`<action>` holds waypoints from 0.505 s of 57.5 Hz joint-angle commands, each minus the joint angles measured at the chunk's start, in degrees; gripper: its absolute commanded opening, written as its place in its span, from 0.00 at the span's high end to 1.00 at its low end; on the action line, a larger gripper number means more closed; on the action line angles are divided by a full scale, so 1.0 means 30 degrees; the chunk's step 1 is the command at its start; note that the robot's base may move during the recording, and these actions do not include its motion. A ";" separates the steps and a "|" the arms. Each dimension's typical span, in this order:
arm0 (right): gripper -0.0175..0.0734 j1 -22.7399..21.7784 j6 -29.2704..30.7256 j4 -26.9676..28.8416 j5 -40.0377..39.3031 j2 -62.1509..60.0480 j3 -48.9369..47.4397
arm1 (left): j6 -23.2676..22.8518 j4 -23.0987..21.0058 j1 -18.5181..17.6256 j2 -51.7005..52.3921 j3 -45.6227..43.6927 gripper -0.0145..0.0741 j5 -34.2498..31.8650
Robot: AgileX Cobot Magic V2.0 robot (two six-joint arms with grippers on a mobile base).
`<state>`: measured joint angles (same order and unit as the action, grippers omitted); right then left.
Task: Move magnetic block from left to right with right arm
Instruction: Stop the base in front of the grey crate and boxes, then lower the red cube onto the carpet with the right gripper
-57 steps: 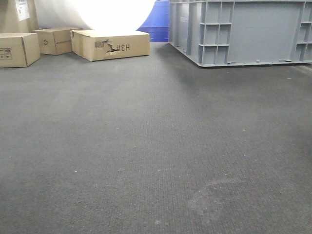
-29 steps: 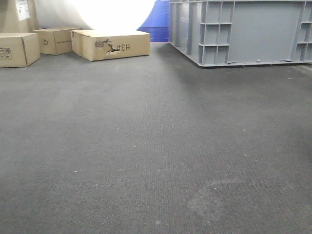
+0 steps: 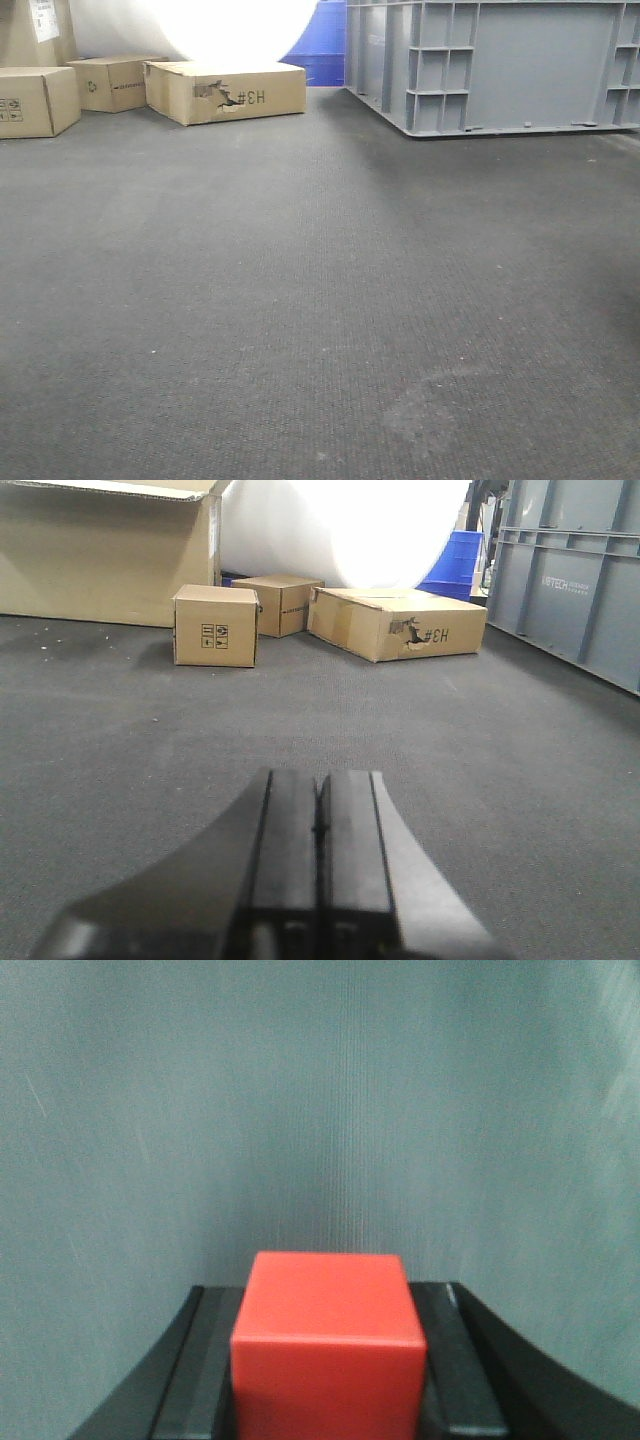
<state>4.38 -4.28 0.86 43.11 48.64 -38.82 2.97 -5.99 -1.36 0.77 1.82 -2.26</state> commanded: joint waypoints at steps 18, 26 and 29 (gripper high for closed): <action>0.54 0.6735 -0.7195 -0.0500 0.0940 0.6128 -0.3995 | 0.0004 -0.0089 0.0017 0.0207 0.0147 0.98 -0.1651; 0.54 0.8773 -0.9087 -0.0490 0.1815 0.8830 -0.5616 | 0.0004 -0.0089 0.0017 0.0207 0.0147 0.98 -0.1651; 0.54 0.9433 -0.9488 -0.0490 0.2191 0.9771 -0.6287 | 0.0004 -0.0089 0.0017 0.0207 0.0147 0.98 -0.1651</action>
<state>29.71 -29.76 0.00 49.40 75.12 -53.11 2.97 -5.99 -1.36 0.77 1.82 -2.26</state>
